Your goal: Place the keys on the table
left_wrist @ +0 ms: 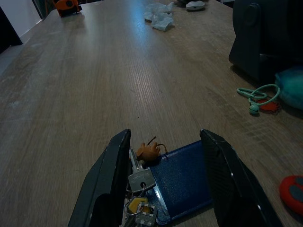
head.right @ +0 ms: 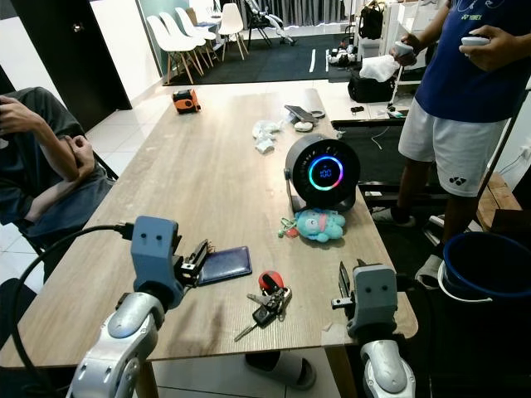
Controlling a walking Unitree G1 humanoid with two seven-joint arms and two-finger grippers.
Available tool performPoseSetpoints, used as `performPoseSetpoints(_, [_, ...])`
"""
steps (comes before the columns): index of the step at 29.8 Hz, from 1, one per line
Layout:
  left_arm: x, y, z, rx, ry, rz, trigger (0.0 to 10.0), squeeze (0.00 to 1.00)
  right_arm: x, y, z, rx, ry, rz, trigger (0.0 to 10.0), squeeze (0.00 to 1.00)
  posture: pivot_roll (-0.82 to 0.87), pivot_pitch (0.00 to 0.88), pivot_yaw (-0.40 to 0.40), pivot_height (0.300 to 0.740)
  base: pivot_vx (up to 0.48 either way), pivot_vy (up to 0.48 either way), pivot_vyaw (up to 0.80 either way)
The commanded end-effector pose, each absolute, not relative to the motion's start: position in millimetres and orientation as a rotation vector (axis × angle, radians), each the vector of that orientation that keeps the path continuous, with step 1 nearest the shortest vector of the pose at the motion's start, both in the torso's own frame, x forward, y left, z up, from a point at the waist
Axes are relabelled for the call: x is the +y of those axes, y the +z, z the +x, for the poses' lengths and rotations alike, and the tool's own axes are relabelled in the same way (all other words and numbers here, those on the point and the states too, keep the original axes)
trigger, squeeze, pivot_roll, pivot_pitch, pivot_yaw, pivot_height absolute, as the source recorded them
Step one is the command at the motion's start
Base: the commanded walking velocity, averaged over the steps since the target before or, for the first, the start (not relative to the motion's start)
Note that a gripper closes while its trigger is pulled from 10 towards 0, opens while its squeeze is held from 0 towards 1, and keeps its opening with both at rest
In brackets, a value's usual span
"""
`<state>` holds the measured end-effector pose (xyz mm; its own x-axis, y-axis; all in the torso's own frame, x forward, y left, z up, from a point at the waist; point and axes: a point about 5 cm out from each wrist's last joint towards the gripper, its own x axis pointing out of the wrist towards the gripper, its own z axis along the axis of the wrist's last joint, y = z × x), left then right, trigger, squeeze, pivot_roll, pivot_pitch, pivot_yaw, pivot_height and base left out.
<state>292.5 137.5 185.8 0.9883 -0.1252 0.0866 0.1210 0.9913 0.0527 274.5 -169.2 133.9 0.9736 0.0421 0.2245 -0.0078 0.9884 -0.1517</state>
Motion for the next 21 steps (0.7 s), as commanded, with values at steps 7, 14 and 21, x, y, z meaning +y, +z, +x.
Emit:
performPoseSetpoints(7, [140.3, 179.3, 292.9, -0.060, -0.113, 0.063, 10.0, 0.00, -167.2, 127.3, 273.7, -0.196, 0.030, -0.146, 10.0, 0.00, 0.02, 0.137, 0.125, 0.740, 0.000, -0.350, 0.00])
performPoseSetpoints(14, [140.2, 179.0, 293.7, -0.055, -0.110, 0.065, 10.0, 0.00, -166.9, 127.4, 274.0, -0.197, 0.031, -0.145, 10.0, 0.00, 0.02, 0.136, 0.124, 0.740, 0.000, 0.000, 0.00])
performPoseSetpoints(21, [140.2, 180.2, 293.7, -0.065, -0.108, 0.069, 10.0, 0.00, -166.7, 127.5, 274.2, -0.198, 0.032, -0.145, 10.0, 0.00, 0.02, 0.135, 0.124, 0.740, 0.000, -0.330, 0.00])
